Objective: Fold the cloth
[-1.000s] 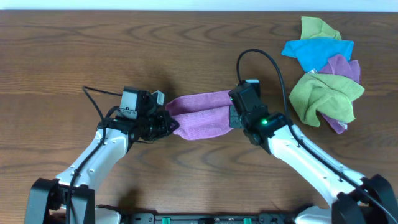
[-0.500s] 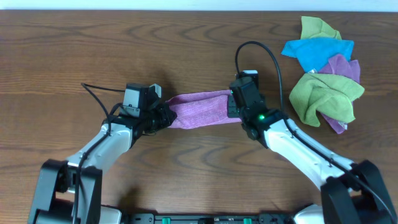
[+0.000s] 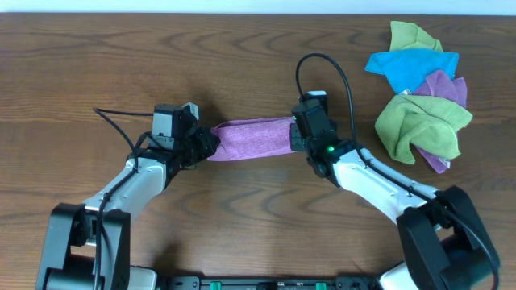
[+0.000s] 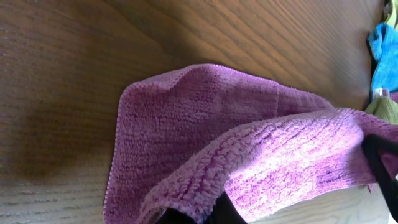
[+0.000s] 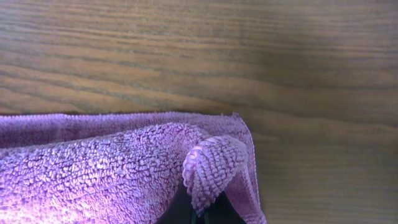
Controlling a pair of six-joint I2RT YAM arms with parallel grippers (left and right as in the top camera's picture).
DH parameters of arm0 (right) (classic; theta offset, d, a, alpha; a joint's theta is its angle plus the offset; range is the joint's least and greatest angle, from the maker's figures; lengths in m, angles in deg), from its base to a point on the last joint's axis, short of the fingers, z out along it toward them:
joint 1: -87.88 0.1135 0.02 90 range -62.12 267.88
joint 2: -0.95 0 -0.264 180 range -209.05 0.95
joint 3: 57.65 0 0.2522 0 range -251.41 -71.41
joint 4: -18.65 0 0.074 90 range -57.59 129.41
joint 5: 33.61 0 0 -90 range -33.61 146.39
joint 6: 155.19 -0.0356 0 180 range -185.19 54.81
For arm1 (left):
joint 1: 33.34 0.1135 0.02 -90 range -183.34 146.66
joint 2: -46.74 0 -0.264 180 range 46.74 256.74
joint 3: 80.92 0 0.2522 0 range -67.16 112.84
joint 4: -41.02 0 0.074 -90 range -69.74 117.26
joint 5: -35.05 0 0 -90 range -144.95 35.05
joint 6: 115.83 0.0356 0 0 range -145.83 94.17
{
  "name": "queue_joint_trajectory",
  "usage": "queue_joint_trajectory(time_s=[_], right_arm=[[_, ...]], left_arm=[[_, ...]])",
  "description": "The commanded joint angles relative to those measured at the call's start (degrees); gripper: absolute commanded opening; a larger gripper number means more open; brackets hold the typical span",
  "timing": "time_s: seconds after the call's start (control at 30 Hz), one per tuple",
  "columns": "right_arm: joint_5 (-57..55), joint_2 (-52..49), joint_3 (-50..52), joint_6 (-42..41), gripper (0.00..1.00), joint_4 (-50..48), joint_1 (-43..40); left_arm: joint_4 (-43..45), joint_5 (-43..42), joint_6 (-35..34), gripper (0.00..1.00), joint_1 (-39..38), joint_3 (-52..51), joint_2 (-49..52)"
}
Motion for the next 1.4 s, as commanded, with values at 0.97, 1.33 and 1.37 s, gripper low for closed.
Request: queue_joint_trajectory(time_s=[0.97,1.33,1.37], right_arm=[[-2.89,-0.2,-0.09,2.12,0.68,6.08,-2.08],[-4.98,7.45,-0.09,1.16,0.99,12.04,-2.08],[-5.03,8.44,-0.09,1.11,0.99,12.66,-2.1]], left_arm=[[1.07,3.08,1.05,0.78,2.14,2.62,4.96],[-2.36,-1.88,3.15,0.76,4.02,6.91,4.72],[-2.38,-2.49,3.17,0.73,4.02,7.41,4.63]])
